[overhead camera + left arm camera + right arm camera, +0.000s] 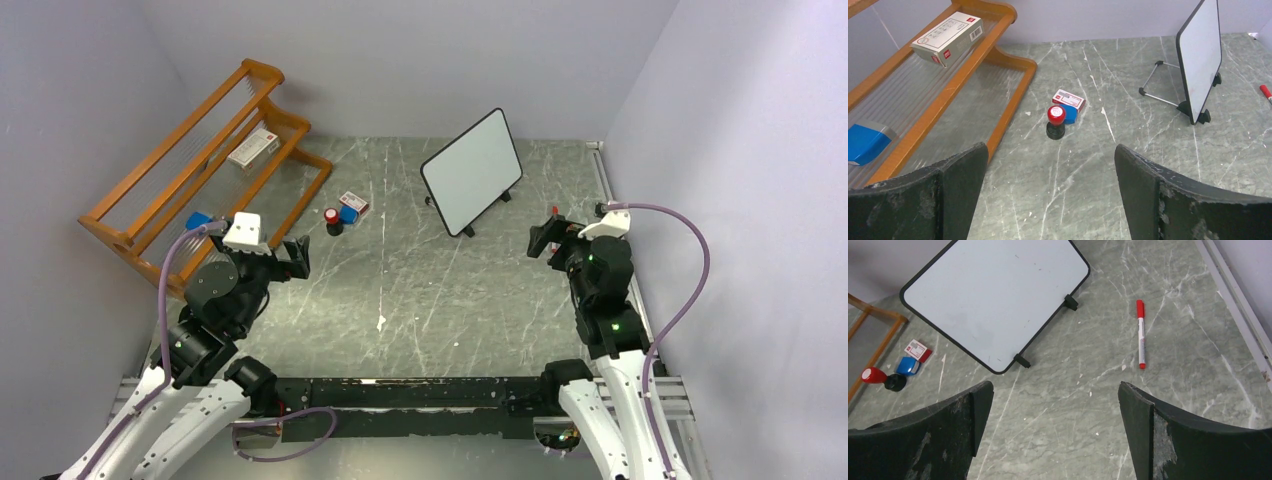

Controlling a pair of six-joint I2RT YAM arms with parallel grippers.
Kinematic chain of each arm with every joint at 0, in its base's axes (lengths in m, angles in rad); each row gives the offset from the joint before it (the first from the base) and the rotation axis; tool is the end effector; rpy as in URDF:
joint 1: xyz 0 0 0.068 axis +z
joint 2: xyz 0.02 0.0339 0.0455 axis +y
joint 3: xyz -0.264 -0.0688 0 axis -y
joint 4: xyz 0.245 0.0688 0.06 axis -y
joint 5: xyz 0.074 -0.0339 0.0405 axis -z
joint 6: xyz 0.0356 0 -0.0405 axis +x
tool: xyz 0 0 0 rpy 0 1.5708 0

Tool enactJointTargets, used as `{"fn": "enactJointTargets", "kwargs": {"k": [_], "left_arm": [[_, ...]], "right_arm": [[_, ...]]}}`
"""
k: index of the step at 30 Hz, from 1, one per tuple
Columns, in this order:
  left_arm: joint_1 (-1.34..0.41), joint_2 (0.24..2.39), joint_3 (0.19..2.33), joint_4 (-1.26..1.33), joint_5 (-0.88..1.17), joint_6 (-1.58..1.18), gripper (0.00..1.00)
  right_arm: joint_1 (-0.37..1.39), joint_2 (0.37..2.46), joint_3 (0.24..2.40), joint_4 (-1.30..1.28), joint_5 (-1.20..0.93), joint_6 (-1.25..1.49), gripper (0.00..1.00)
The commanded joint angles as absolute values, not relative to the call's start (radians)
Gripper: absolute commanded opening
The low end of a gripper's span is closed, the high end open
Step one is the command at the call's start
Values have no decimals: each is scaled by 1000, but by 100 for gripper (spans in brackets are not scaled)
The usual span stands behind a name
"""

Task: Write a sentence on the whiteboard
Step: Move the whiteboard to the center of the board.

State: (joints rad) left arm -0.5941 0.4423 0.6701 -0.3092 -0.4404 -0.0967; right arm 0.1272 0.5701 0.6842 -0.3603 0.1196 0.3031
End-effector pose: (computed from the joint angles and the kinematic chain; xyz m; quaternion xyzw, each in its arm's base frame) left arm 0.1016 -0.0503 0.3316 0.0331 0.7319 -0.0728 0.6767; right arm 0.1398 0.0136 0.3168 0.1058 0.7809 0.0850 0.6097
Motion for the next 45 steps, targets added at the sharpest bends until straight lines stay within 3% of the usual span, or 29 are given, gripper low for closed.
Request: {"fn": "enactJointTargets", "kwargs": {"k": [1, 19, 32, 45], "left_arm": [[-586, 437, 664, -279, -438, -87, 100], [-585, 462, 666, -271, -416, -86, 100], [-584, 463, 651, -241, -372, -77, 100], [-581, 500, 649, -222, -279, -32, 100]], "right_arm": [[118, 557, 701, -350, 123, 304, 100], [118, 658, 604, -193, -71, 255, 100], [121, 1161, 582, 114, -287, 139, 91], [213, 1562, 770, 201, -266, -70, 74]]}}
